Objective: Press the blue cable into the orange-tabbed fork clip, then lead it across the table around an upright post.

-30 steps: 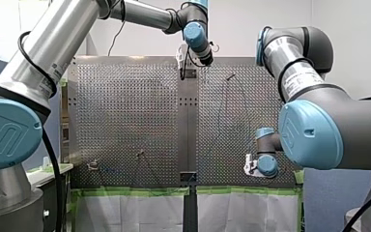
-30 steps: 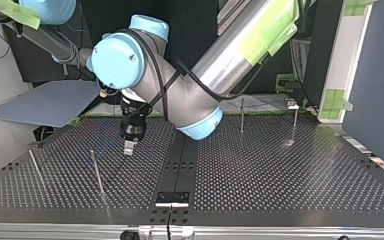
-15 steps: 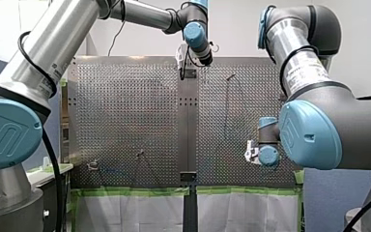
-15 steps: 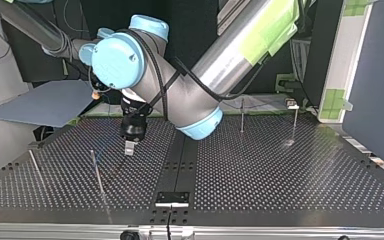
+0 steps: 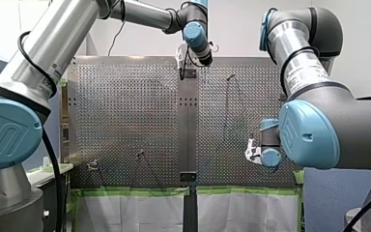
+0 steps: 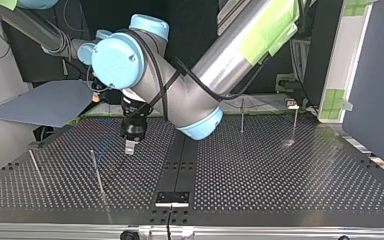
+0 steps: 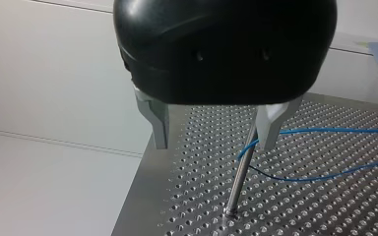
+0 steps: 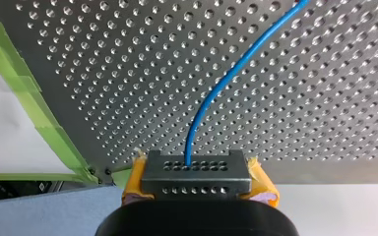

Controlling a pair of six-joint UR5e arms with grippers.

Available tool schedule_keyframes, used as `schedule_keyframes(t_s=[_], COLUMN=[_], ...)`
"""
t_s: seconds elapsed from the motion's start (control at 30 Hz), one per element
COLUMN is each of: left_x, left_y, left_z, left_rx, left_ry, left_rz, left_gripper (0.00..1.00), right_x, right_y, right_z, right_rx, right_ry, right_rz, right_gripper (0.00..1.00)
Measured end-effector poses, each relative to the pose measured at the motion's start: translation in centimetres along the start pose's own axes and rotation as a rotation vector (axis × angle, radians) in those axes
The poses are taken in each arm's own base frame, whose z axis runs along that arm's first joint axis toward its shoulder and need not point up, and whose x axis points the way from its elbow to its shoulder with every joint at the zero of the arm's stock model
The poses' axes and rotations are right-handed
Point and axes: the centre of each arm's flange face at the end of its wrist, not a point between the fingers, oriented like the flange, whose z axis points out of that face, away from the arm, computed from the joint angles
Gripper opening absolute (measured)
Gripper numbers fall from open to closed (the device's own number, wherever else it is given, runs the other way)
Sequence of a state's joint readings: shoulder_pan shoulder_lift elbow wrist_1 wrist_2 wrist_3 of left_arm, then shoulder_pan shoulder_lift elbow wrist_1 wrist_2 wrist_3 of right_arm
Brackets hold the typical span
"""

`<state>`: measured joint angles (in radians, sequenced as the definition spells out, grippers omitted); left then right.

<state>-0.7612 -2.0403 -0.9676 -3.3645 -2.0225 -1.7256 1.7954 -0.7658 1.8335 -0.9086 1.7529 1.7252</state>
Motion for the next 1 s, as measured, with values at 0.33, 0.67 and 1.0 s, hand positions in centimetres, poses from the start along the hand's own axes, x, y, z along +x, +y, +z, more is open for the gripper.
schedule_keyframes(t_s=[0.33,0.67,1.0], left_x=[0.1,0.1,0.1], left_y=[0.1,0.1,0.0], left_z=[-0.1,0.0,0.0], left_rx=[-0.001,-0.002,0.0], left_ry=[0.009,0.006,0.002], left_rz=[0.004,0.003,-0.003], left_gripper=[0.87,0.87,0.87], right_x=[-3.3,-6.7,-10.5], right_y=[1.6,3.3,5.0], right_z=[2.4,5.0,6.2], right_rx=[-0.037,-0.09,-0.146], right_ry=[-0.051,-0.045,-0.026], right_rz=[0.074,0.1,0.14], right_gripper=[0.0,0.0,0.0])
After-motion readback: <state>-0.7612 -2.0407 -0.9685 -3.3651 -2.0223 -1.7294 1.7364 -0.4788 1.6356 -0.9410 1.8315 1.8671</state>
